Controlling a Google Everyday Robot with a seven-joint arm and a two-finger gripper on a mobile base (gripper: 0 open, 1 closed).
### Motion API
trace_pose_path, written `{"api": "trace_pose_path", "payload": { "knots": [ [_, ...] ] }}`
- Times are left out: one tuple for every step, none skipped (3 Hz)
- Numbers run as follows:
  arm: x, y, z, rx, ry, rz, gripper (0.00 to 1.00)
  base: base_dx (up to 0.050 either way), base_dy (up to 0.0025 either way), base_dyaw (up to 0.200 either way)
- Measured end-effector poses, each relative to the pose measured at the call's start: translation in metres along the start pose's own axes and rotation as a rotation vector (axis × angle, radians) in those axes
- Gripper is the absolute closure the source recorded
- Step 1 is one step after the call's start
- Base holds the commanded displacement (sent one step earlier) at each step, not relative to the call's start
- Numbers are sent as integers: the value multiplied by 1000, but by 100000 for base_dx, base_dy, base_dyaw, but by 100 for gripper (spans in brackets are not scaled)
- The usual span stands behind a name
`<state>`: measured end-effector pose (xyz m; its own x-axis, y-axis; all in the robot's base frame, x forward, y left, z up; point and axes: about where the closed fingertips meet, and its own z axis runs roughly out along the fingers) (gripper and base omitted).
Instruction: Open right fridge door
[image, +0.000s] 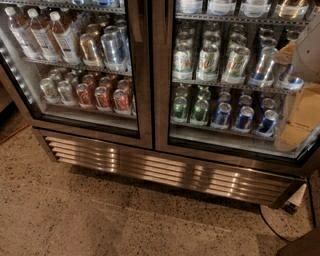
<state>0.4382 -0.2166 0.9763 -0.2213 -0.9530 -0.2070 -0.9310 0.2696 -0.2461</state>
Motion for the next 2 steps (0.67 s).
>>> {"api": "trace_pose_path", "payload": {
  "knots": [
    [-3, 0, -3, 13, -19, -5, 0, 0, 0, 0],
    [-6, 2, 22, -32, 1, -9, 0, 0, 0, 0]
  ]
}}
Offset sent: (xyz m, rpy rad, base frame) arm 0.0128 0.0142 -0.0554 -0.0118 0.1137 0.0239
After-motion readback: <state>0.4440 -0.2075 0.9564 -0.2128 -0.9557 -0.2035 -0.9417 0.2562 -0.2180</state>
